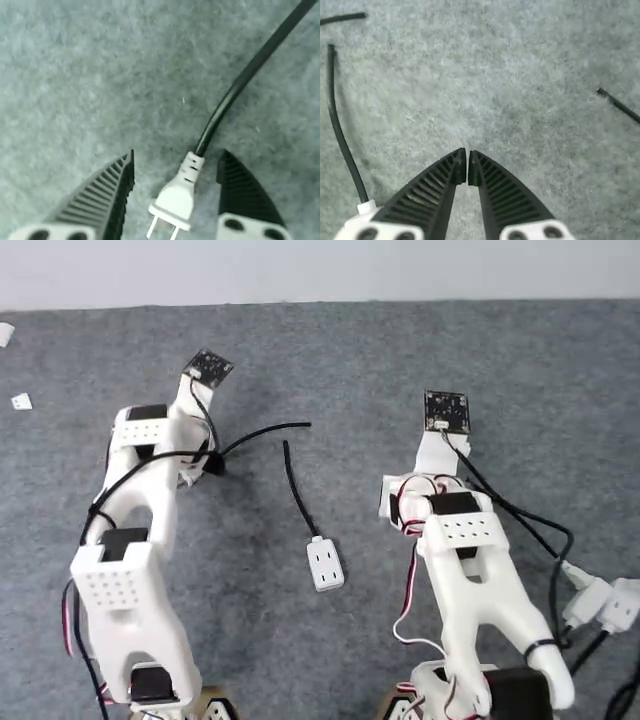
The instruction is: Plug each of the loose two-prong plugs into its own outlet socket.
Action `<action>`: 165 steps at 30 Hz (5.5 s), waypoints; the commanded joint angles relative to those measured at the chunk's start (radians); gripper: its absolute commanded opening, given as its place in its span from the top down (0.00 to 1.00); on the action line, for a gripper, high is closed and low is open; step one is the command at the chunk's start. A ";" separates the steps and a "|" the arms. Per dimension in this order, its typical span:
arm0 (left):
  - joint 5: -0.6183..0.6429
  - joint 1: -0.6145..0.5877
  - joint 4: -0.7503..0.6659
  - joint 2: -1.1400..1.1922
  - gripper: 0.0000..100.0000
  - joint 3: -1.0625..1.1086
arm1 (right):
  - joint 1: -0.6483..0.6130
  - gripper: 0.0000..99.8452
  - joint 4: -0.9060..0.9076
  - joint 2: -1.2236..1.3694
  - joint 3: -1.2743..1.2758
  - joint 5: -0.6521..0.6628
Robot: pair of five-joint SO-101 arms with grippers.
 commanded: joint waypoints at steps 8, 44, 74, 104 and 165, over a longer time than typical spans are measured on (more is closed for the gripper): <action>-0.086 0.011 0.292 0.206 0.92 -0.375 | 0.005 0.99 -0.024 0.021 -0.040 0.009; 0.529 0.114 0.732 -0.068 0.99 -0.507 | -0.019 0.99 -0.044 0.024 -0.035 0.014; 1.003 0.196 0.163 -0.222 0.74 0.166 | -0.021 0.99 -0.035 0.024 -0.034 0.015; 0.899 -0.347 -0.084 -0.822 0.74 0.897 | -0.483 0.99 0.044 0.054 -0.245 -0.069; 0.842 -0.437 -0.299 -0.821 0.74 0.972 | -0.581 0.88 0.883 1.488 -2.059 0.012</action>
